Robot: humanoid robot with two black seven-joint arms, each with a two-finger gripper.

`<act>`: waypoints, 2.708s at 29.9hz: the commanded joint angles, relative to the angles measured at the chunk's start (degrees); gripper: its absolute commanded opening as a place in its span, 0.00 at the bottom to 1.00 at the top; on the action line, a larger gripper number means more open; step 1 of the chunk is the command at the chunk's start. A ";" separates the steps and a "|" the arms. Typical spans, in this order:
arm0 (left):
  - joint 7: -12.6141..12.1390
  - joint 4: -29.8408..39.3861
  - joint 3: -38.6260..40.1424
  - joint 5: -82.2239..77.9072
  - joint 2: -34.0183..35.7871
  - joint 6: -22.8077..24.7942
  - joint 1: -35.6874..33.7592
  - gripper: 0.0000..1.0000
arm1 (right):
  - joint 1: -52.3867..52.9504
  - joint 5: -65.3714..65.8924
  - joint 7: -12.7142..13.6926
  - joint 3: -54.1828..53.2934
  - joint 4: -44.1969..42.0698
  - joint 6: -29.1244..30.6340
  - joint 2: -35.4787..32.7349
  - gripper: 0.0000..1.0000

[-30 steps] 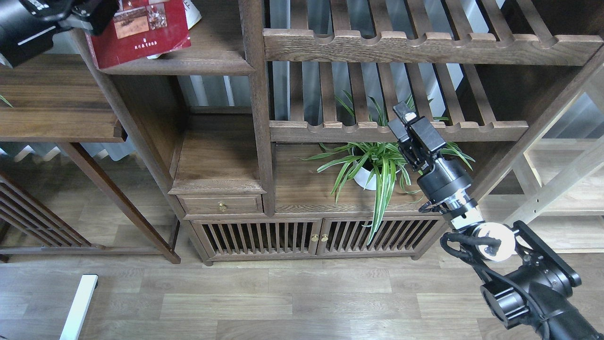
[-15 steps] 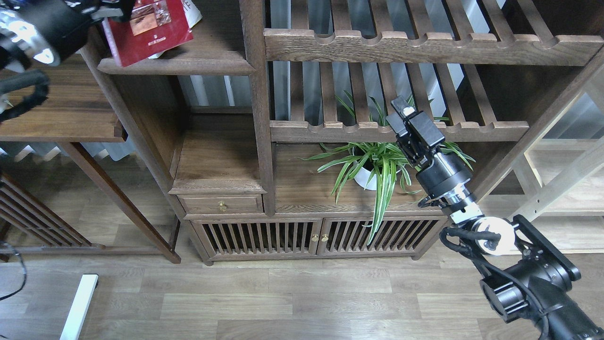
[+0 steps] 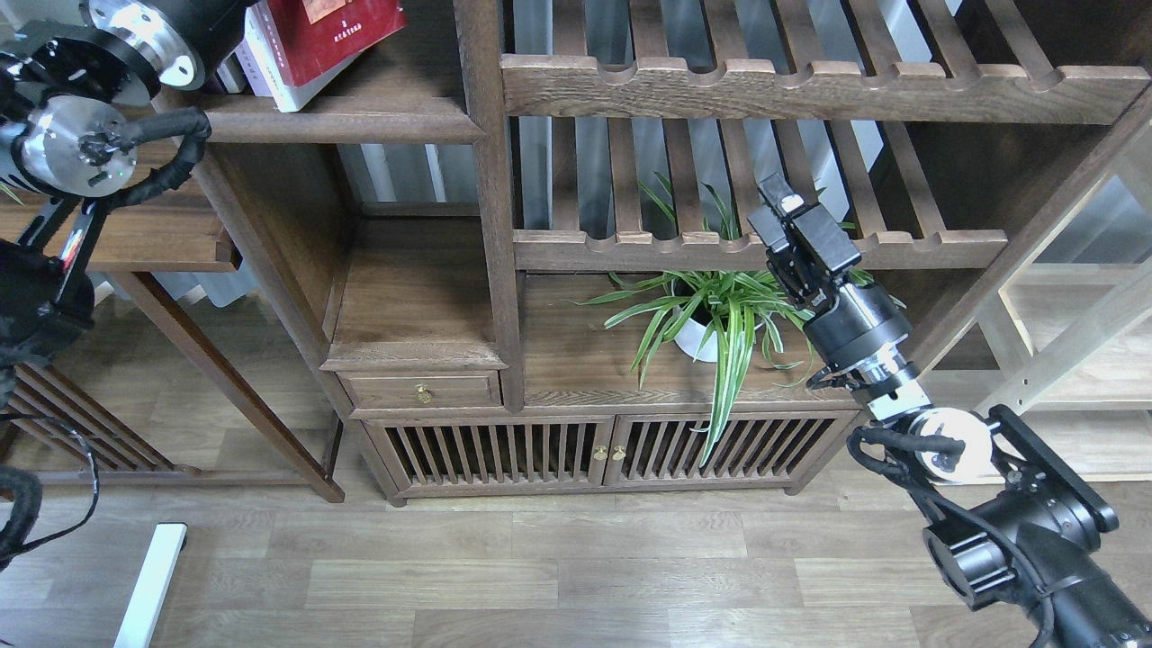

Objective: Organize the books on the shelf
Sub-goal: 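Raise the red book with the left gripper onto the upper shelf, then hold the left gripper at the upper shelf while setting the red book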

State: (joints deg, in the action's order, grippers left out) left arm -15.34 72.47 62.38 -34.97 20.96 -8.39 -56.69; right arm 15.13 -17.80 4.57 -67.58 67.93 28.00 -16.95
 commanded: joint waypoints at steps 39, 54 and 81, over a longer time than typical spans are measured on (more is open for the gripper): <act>11.38 -18.06 -8.50 0.60 -6.46 -3.74 -7.48 0.05 | -0.45 -0.13 -0.09 0.16 0.18 0.00 0.25 0.78; 14.90 -20.26 -8.86 0.78 -6.72 -3.65 -6.95 0.10 | -0.45 -0.22 -0.09 0.51 0.18 0.00 0.33 0.78; 14.99 -18.94 -12.02 0.51 -5.93 -8.22 -9.75 0.49 | -0.54 -0.22 0.00 0.51 0.27 0.00 -0.19 0.78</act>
State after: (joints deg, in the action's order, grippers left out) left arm -0.35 53.30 50.28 -34.46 15.05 -16.63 -65.37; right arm 14.50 -18.02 4.57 -67.06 68.21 28.00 -17.05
